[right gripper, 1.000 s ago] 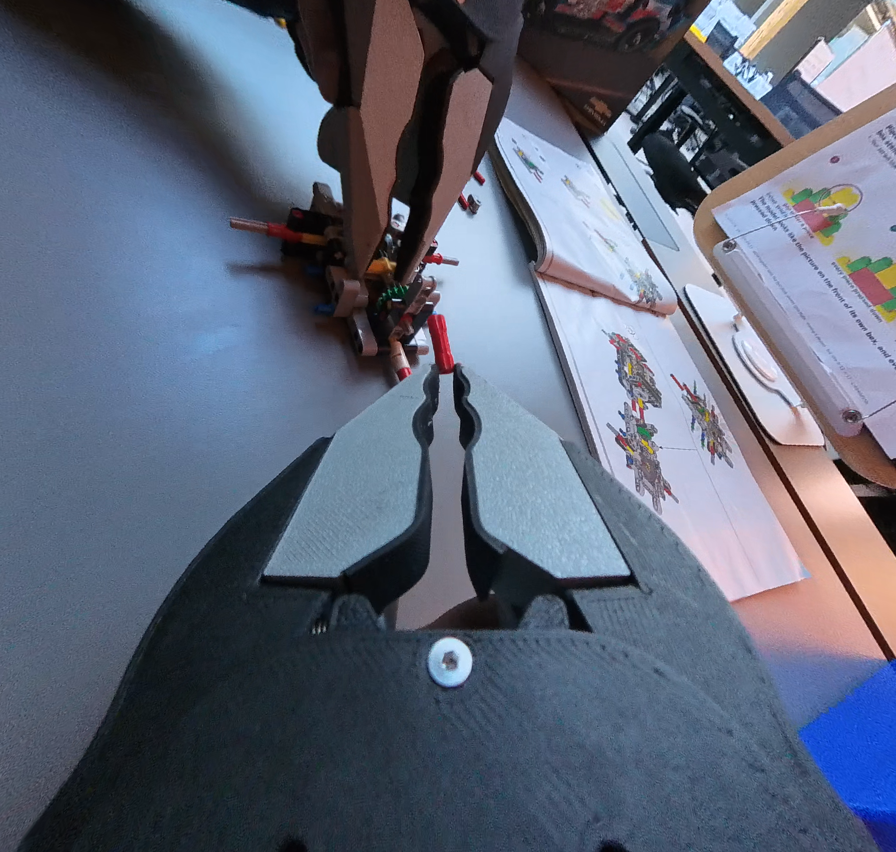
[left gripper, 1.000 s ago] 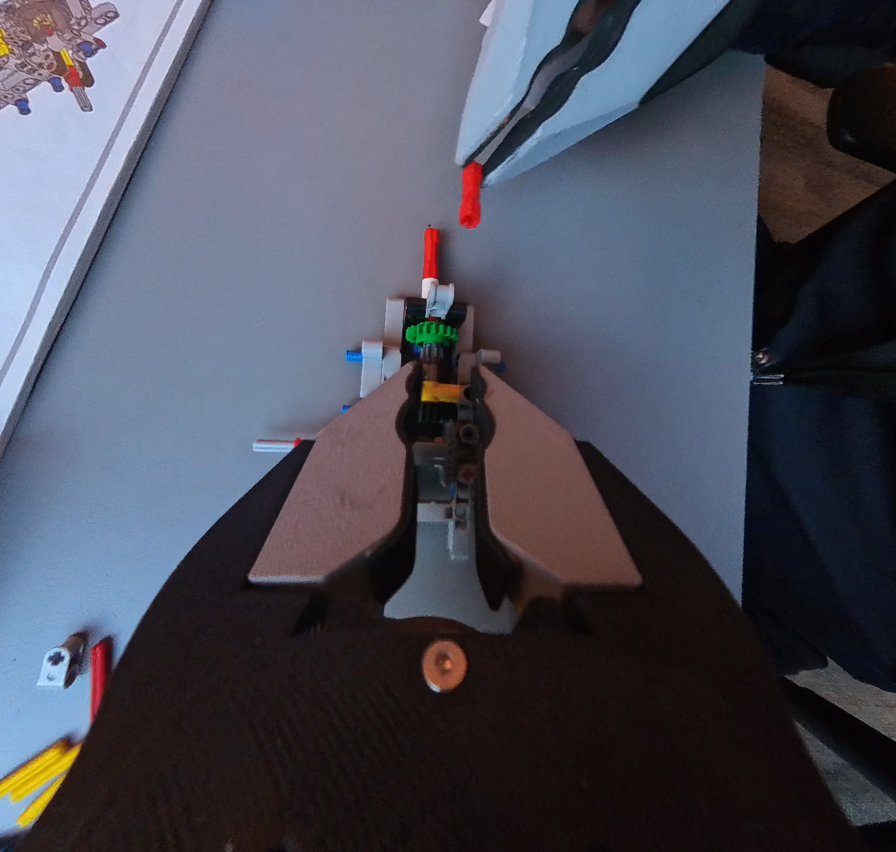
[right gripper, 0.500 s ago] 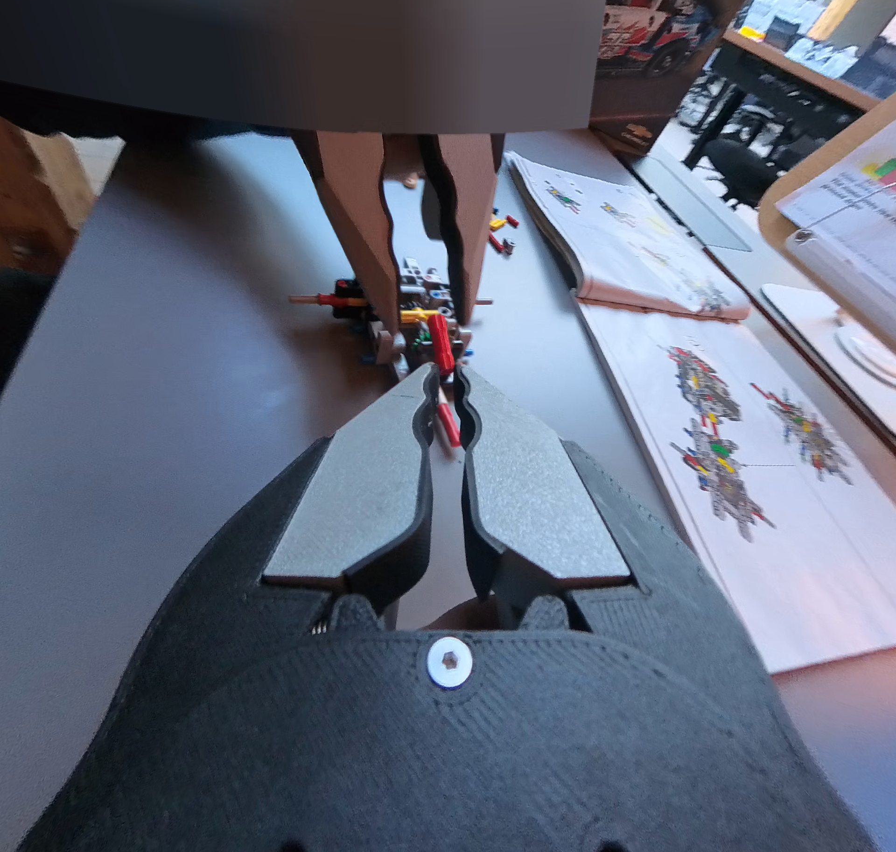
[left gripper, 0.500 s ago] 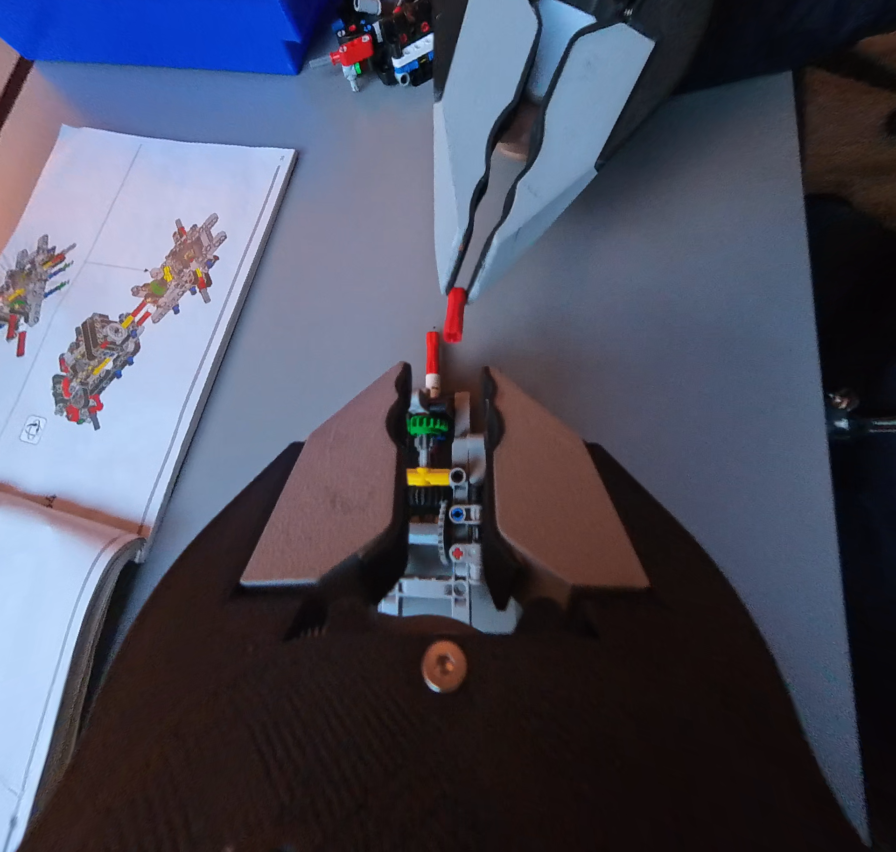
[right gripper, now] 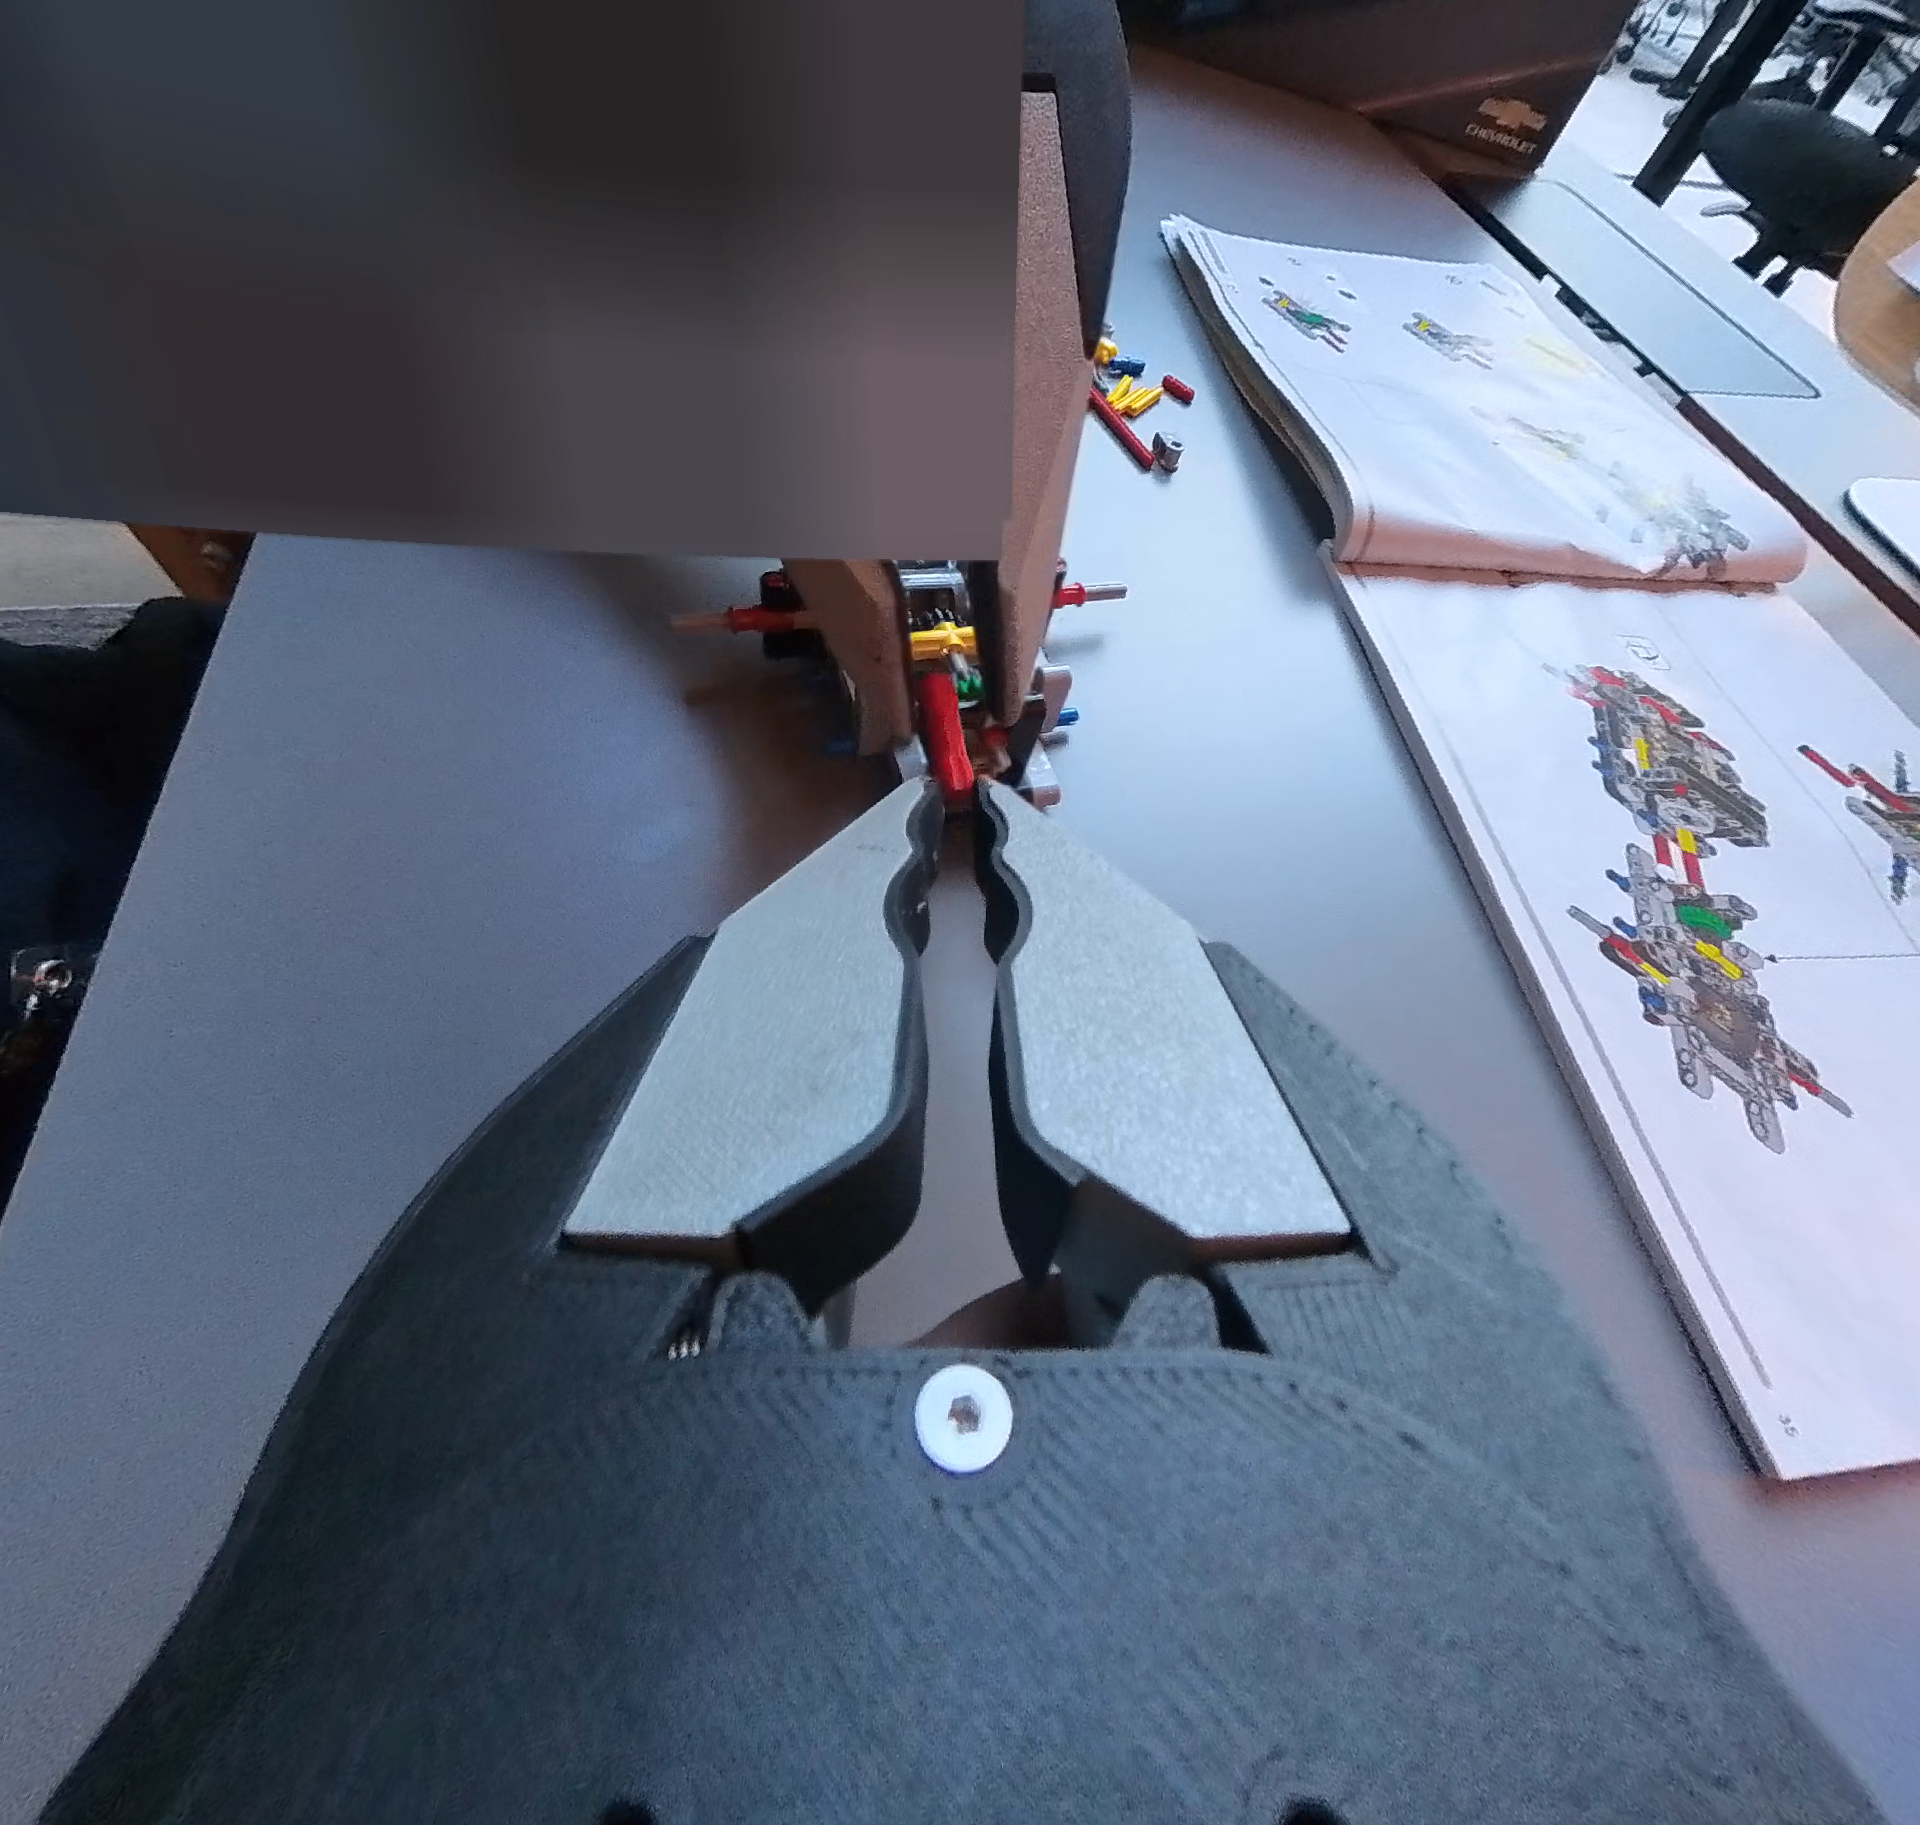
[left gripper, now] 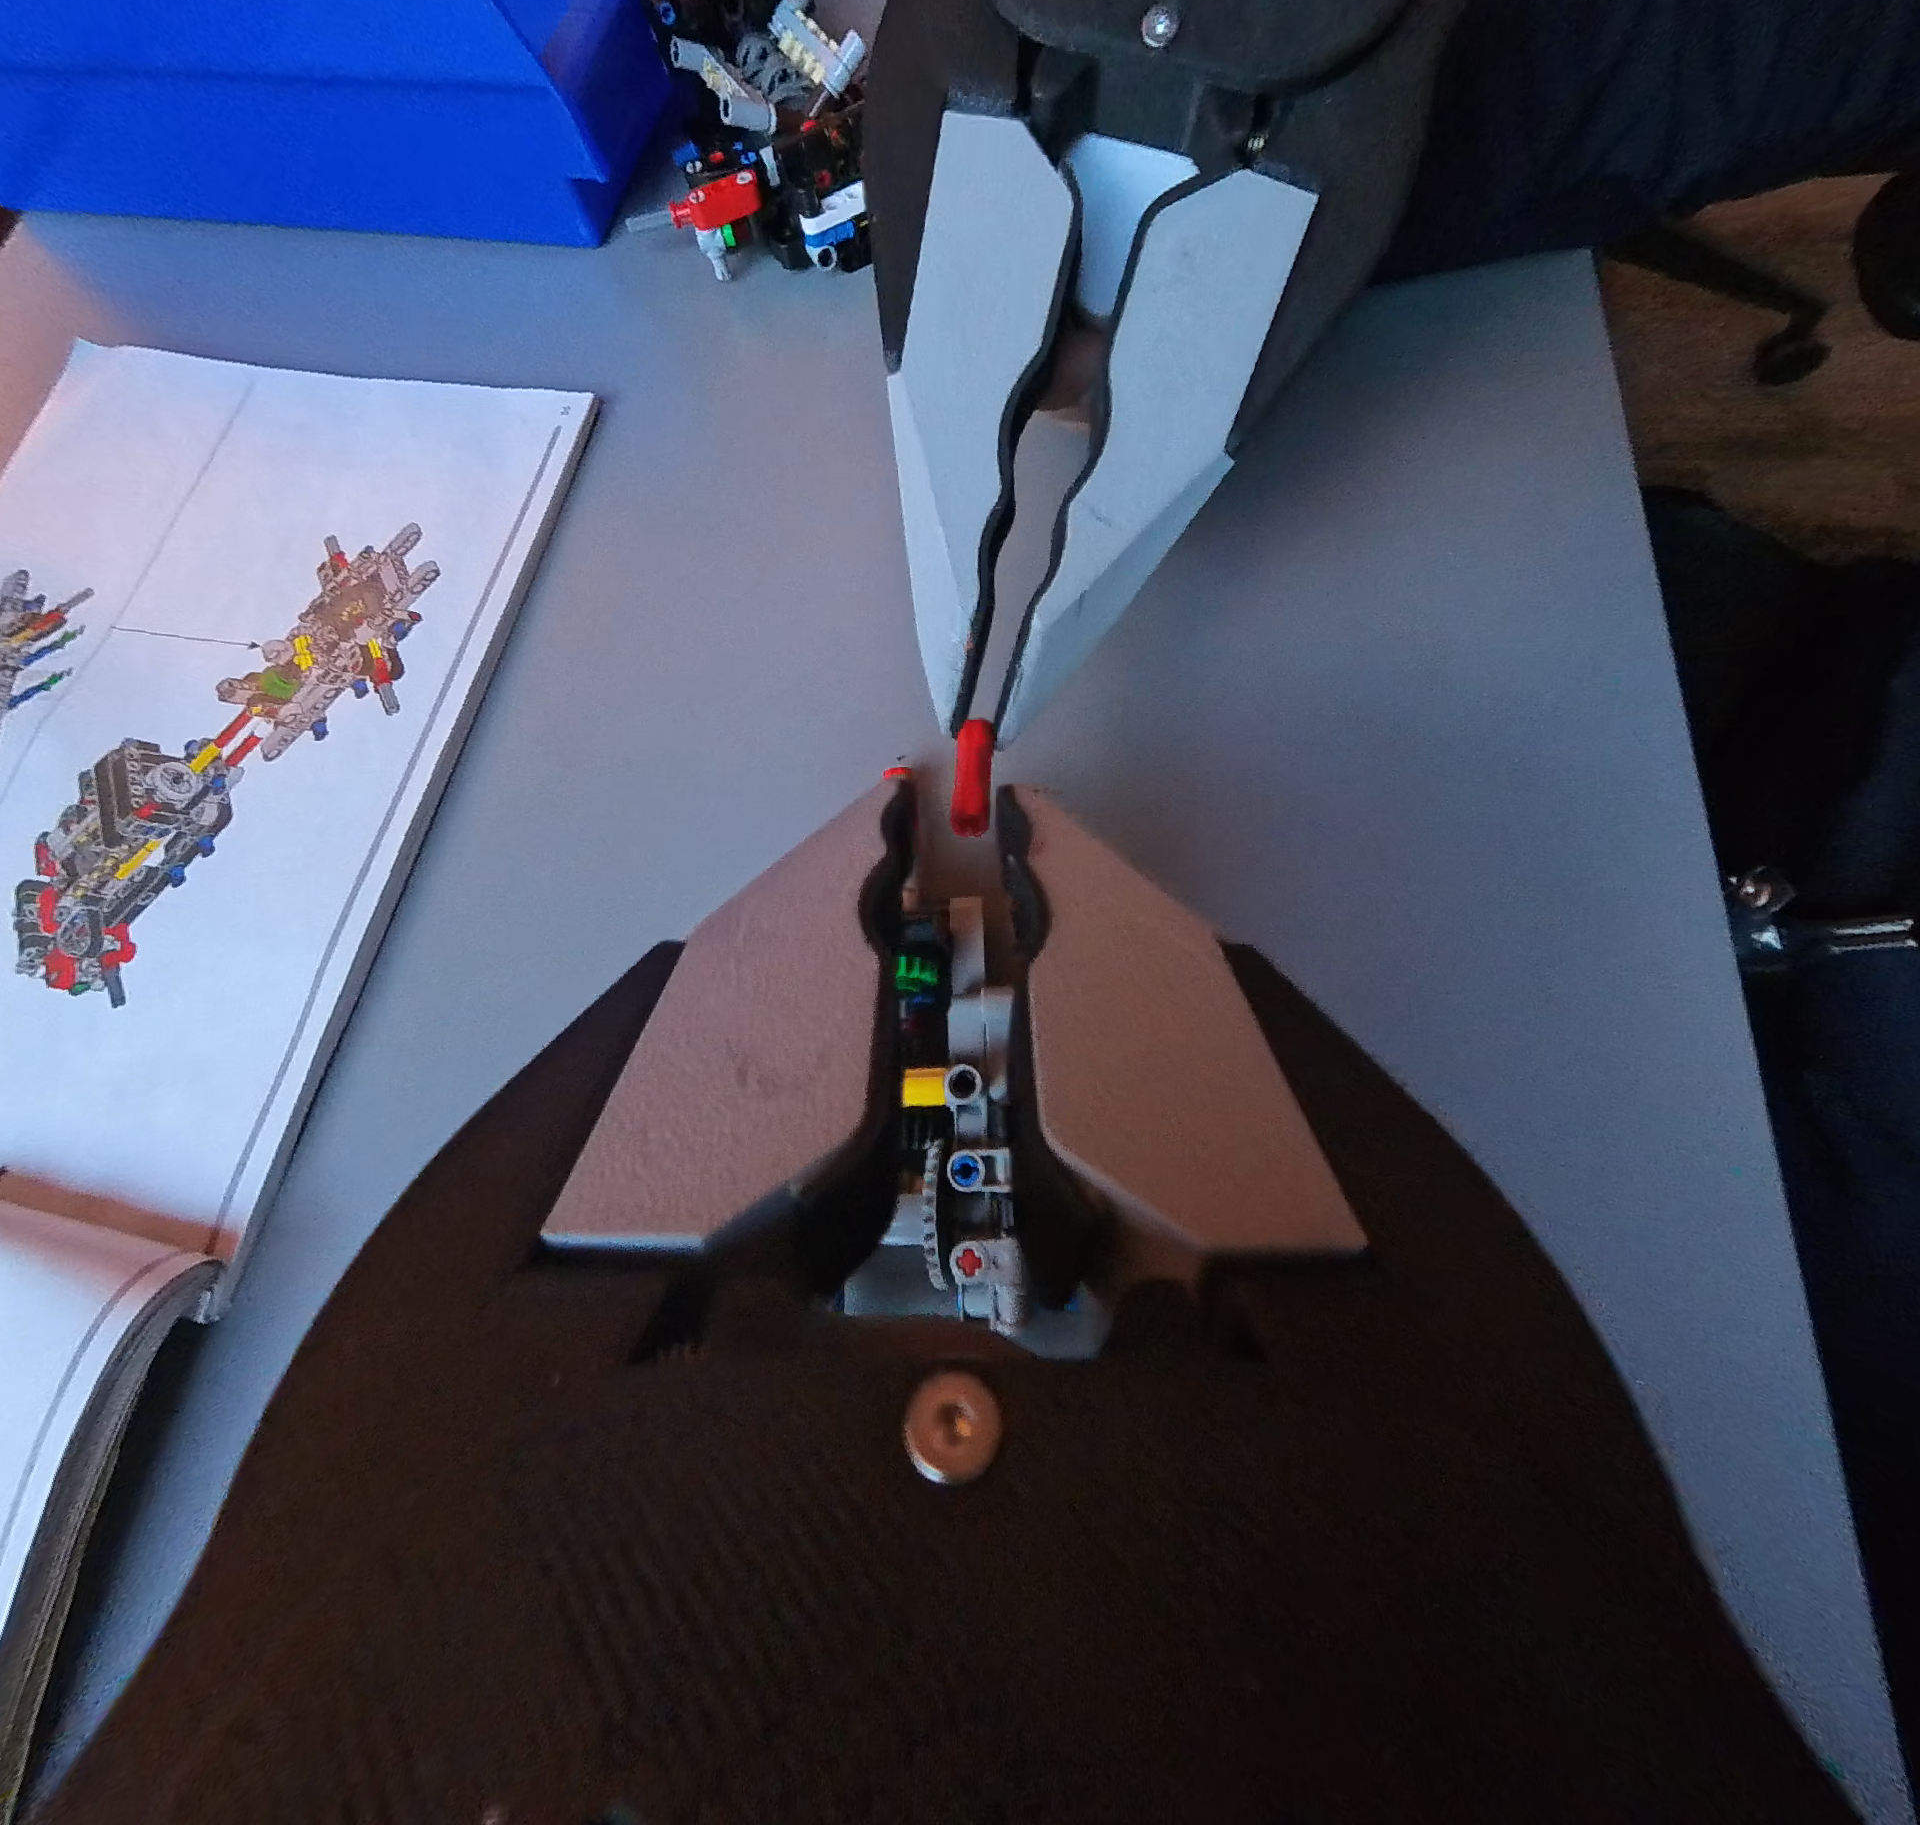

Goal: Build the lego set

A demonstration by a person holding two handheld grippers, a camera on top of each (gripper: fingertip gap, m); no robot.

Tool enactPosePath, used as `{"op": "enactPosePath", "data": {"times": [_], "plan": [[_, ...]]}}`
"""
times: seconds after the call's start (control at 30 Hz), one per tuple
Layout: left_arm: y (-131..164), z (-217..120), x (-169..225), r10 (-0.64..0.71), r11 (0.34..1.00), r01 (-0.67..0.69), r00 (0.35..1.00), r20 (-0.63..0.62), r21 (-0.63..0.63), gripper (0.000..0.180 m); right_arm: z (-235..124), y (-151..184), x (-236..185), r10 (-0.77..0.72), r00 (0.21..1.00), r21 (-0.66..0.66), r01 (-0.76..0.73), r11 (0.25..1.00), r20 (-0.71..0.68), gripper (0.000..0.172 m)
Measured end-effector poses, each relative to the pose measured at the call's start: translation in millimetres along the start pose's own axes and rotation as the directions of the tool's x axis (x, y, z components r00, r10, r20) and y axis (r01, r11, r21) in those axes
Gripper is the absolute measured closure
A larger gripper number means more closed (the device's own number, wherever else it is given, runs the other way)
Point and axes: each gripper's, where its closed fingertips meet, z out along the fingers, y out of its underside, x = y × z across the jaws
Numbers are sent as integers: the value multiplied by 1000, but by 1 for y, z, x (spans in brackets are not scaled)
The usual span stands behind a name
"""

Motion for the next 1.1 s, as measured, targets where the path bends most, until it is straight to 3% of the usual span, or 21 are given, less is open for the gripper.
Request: {"op": "enactPosePath", "data": {"times": [0.37, 0.6, 1.1], "plan": [[3, 4, 2, 67, 998, -67, 998, 11, -10, 175, -3, 2, 0, 62, 998, -1, -62, 998, 33, 169], [7, 7, 2, 15, 1000, -15, 1000, -18, -23, 175, 1, 7, 1, -133, 988, -54, 129, 990, -78, 168], [10, 10, 8, -47, 998, 45, 996, -81, -33, 175, 3, 5, -6, -253, 963, -78, 246, 966, -92, 170]]}}
